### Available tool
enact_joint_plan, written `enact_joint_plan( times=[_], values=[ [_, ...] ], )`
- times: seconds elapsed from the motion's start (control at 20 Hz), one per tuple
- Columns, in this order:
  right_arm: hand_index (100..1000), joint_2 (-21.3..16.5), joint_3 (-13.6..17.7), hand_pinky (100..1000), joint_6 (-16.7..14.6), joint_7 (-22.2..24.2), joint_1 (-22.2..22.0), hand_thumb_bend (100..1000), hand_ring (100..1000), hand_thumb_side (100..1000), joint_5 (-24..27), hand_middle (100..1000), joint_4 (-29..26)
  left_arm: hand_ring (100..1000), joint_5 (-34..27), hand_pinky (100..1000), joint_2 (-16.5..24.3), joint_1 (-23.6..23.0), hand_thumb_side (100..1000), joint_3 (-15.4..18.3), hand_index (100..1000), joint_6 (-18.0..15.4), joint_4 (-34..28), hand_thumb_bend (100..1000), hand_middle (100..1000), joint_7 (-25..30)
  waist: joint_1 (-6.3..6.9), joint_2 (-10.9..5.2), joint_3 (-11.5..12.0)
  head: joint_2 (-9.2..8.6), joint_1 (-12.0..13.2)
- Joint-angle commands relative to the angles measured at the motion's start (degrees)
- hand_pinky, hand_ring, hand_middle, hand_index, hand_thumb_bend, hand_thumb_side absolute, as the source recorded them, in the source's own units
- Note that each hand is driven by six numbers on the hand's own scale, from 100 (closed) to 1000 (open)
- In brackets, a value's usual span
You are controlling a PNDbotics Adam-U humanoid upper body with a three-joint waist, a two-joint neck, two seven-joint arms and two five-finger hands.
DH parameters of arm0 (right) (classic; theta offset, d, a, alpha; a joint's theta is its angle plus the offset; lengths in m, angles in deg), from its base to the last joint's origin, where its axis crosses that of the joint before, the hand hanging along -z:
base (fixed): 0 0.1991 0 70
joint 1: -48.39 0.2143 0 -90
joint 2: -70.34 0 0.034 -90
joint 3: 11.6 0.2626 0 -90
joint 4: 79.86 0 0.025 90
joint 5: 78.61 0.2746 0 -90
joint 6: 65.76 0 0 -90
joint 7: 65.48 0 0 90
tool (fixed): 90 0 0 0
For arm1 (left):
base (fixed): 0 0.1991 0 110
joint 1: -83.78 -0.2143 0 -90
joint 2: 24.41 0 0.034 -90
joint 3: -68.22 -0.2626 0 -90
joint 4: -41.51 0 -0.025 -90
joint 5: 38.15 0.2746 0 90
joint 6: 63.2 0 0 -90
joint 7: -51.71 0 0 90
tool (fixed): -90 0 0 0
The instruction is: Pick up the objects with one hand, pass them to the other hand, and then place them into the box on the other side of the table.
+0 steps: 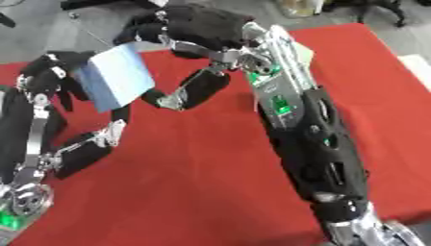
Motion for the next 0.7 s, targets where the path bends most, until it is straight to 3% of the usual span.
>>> enact_joint_plan(
  times=[0.05, 0.7],
  values=[
    [998, -1.1, 0.8, 817, -3.2, 3.0, 0.7, 281, 836, 520, -2.1, 864, -1.6, 390, 0.5, 255, 1.6, 0.1, 111, 0.6, 444, -0.1, -0.8, 100, 362, -0.4, 0.00, 0.31, 0.0, -0.09, 0.0],
    [1000, -2.4, 2.4, 817, -2.2, 1.6, -0.5, 318, 844, 526, -7.6, 885, -2.1, 391, 2.1, 265, 3.5, -4.5, 100, 2.9, 445, -1.0, -0.8, 100, 362, -3.5, 0.45, 0.23, -0.1, -0.09, 1.0]
  ],
)
